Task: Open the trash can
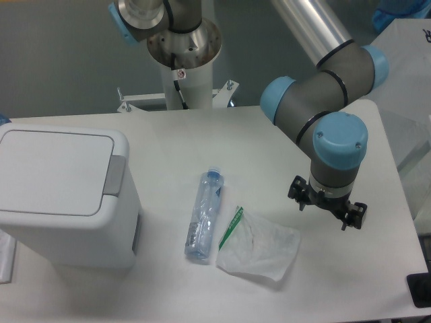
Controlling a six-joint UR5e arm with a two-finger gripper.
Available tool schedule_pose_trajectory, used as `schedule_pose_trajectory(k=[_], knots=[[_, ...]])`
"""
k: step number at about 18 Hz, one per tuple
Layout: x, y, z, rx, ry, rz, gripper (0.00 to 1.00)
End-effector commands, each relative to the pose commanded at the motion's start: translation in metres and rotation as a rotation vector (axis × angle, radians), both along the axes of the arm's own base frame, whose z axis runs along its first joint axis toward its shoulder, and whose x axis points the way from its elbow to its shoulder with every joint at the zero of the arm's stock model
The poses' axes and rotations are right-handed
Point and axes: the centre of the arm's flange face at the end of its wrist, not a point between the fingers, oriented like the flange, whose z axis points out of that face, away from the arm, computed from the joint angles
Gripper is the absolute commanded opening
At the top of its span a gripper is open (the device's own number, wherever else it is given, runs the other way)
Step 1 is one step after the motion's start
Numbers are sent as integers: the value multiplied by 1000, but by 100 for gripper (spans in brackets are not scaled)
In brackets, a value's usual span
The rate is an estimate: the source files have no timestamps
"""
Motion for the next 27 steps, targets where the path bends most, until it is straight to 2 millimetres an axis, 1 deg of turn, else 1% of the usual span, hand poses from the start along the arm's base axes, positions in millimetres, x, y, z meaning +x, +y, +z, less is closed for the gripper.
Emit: schedule_pose_trajectory(k=[8,11,13,15,17,22,23,27], knots=[[0,1,1,39,-14,-4,100],[3,3,-7,43,-31,-6,100],[5,1,-15,50,-34,-4,100],[8,-3,-25,103,-11,11,100],[17,-1,-26,192,-4,63,100],[26,10,-14,313,-70,229,100],[29,17,-3,386,-112,298,100],[26,27,23,557,-237,420,100]])
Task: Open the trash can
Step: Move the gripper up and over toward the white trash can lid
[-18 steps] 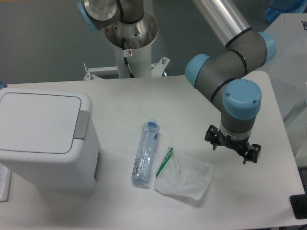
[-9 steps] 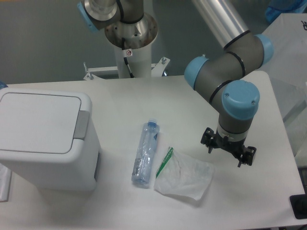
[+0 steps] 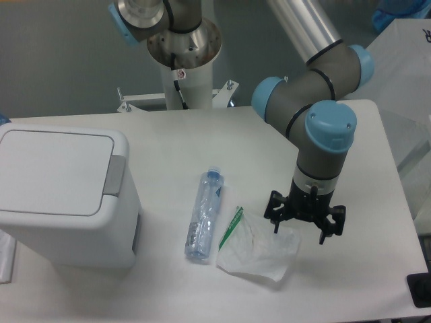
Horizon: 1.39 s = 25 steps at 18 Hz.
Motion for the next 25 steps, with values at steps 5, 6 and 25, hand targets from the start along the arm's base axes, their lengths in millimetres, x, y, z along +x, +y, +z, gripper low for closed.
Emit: schedule_pose_trajectory(k=[5,6,25], knots=[[3,11,26,187,-105,5,100],[6,13,32,216,-120,-4,100],[99,46,115,321,-208,1,100]])
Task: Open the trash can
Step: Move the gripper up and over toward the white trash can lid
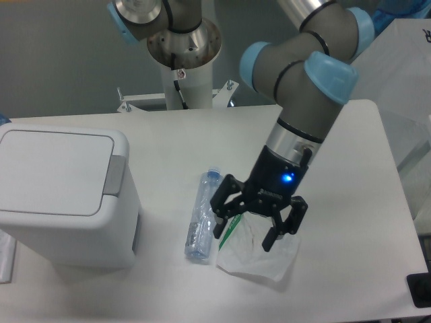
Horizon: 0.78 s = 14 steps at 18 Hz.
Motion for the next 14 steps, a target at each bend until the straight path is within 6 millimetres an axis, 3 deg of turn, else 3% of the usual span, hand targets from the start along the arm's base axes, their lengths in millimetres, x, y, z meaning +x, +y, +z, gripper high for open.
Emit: schedule_pose_trajectory(k=[4,7,14], knots=[[38,1,23,9,-14,-1,100],[54,-10,33,12,-37,21,100],[62,-10,21,-7,-138,70,100]])
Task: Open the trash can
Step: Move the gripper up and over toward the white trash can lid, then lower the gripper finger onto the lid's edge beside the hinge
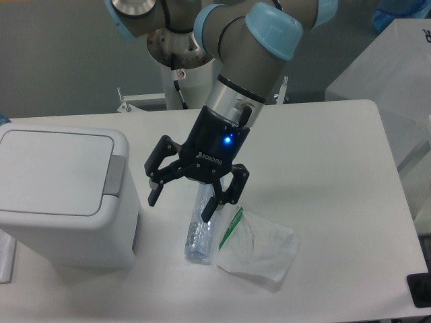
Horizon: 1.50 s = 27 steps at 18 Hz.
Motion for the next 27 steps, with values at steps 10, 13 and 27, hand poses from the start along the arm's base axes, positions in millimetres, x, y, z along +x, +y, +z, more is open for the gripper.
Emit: schedule_pose_trajectory(k=[10,13,27], knots=[[36,-25,-5,-1,17,-38,100],[42,-26,-15,-3,53,-84,100],[69,-21,-39,-39,42,-135,100]])
